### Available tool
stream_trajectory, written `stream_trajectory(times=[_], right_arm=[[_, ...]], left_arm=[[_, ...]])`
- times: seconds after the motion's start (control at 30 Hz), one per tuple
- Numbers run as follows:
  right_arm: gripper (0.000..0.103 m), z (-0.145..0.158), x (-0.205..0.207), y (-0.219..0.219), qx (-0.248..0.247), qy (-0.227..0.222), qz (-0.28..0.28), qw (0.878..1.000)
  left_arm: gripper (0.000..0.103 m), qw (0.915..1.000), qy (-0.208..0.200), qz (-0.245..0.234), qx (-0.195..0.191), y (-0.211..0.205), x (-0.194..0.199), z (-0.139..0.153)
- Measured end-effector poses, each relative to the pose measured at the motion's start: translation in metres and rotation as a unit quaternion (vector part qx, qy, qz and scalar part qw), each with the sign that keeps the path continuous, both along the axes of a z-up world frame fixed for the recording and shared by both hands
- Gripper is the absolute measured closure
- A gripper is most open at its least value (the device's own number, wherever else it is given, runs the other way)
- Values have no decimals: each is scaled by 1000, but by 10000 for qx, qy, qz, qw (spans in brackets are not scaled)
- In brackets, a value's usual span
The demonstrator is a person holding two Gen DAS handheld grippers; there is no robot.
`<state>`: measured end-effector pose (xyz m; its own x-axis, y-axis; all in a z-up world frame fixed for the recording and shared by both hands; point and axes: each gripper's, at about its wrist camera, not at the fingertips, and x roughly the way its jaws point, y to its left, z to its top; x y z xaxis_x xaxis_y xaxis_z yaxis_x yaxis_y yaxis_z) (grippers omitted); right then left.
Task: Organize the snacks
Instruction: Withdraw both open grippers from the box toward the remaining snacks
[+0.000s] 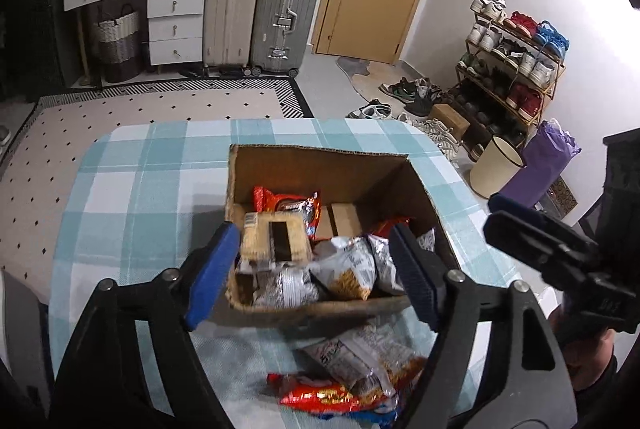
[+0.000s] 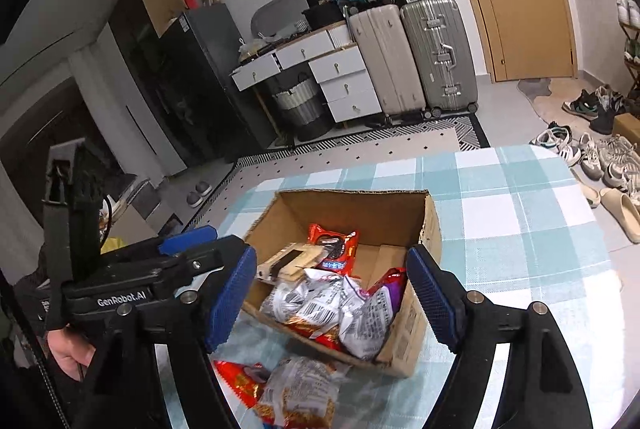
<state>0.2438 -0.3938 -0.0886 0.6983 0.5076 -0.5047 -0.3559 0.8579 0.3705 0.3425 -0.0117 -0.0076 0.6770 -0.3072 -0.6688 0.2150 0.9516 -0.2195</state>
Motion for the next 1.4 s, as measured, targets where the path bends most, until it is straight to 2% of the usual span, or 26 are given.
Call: stream_trajectory(times=[0.33,0.47,0.53,0.7,0.77,0.83,1.07,1.4], right_arm=[[17,23,-57,10,-13,-375,186,9991],[13,29,-80,15,13,-535,223,9983],[12,32,-91,17,2,-625,241,9978],[7,37,-117,23,-64,-810,278,9963],[6,36,-128,24,-56,-830,264,9962],[5,34,-137,24,-28,-842,271,9961],[2,24,-162,21,-65,-822,205,9964],[1,11,-188,12,-72,-718,80,9974]], left_arm=[[20,9992,-157,284,234,12,-64,12],[20,9982,-326,370,351,16,-92,19],[17,9974,-418,429,391,19,-108,21],[12,9974,-395,513,308,28,-134,21],[10,9968,-401,583,364,31,-143,19],[2,9960,-440,662,419,33,-155,18],[1,9950,-462,807,354,42,-183,12],[1,9945,-378,881,431,38,-200,-7]])
